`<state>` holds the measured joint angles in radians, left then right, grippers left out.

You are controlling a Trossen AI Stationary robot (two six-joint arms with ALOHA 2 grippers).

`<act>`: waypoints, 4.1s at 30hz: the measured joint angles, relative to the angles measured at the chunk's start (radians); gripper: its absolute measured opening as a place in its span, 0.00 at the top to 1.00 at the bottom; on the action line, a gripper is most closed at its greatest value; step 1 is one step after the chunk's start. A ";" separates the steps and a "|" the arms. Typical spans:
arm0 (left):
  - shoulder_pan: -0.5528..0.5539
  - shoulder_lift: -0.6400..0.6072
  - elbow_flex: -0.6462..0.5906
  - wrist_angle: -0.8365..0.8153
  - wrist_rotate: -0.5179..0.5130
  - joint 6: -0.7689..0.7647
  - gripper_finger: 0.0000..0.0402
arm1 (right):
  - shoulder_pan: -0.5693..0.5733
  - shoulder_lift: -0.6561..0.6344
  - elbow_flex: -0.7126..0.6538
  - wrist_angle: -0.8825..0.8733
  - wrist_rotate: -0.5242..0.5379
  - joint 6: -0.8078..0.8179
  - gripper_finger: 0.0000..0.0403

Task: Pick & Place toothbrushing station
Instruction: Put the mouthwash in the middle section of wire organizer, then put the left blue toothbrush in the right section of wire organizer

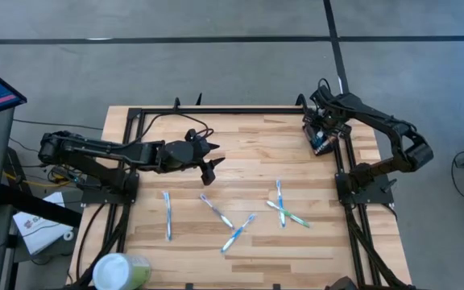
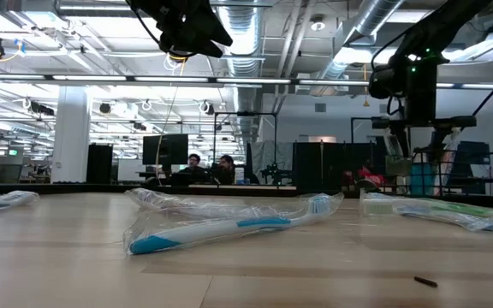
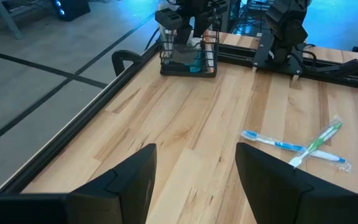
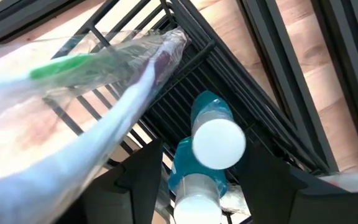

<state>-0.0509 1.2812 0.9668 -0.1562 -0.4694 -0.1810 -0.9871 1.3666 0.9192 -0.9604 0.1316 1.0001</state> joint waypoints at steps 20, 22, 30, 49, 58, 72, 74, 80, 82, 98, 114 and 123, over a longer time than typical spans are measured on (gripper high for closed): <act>0.000 0.000 0.000 0.001 0.000 -0.003 0.47 | -0.003 -0.001 0.082 -0.048 -0.026 -0.069 0.55; 0.000 0.000 0.000 0.001 0.000 -0.008 0.47 | -0.003 -0.001 0.082 -0.057 -0.025 -0.069 0.55; 0.000 0.000 0.000 0.001 0.000 -0.010 0.47 | -0.001 -0.001 0.082 -0.110 -0.024 -0.103 0.56; 0.000 0.000 0.000 0.003 0.000 -0.011 0.47 | -0.001 -0.001 0.165 -0.108 0.026 -0.131 0.57; 0.000 0.000 0.000 0.004 0.000 -0.011 0.47 | -0.003 -0.001 0.174 -0.141 0.024 -0.144 0.57; 0.000 0.000 0.000 0.006 0.000 -0.011 0.47 | 0.013 0.000 0.198 -0.180 -0.003 -0.202 0.57; 0.000 0.000 0.000 0.006 0.000 -0.011 0.47 | 0.019 0.000 0.210 -0.191 0.000 -0.212 0.57; 0.000 0.000 0.000 0.007 0.000 -0.011 0.47 | 0.025 0.000 0.261 -0.200 0.002 -0.225 0.57; 0.000 0.000 0.000 0.007 0.000 -0.011 0.47 | 0.025 0.000 0.275 -0.199 0.003 -0.226 0.57; 0.000 0.000 0.000 0.008 0.000 -0.011 0.47 | 0.052 0.000 0.345 -0.259 0.001 -0.296 0.57; 0.000 0.000 0.000 0.008 0.000 -0.036 0.47 | 0.164 0.000 0.538 -0.256 0.001 -0.361 0.57; 0.000 0.000 0.000 0.009 0.008 -0.038 0.47 | 0.258 0.000 0.704 -0.213 0.001 -0.523 0.57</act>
<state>-0.0507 1.2812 0.9667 -0.1475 -0.4617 -0.2193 -0.7292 1.3662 1.6230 -1.1738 0.1323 0.4775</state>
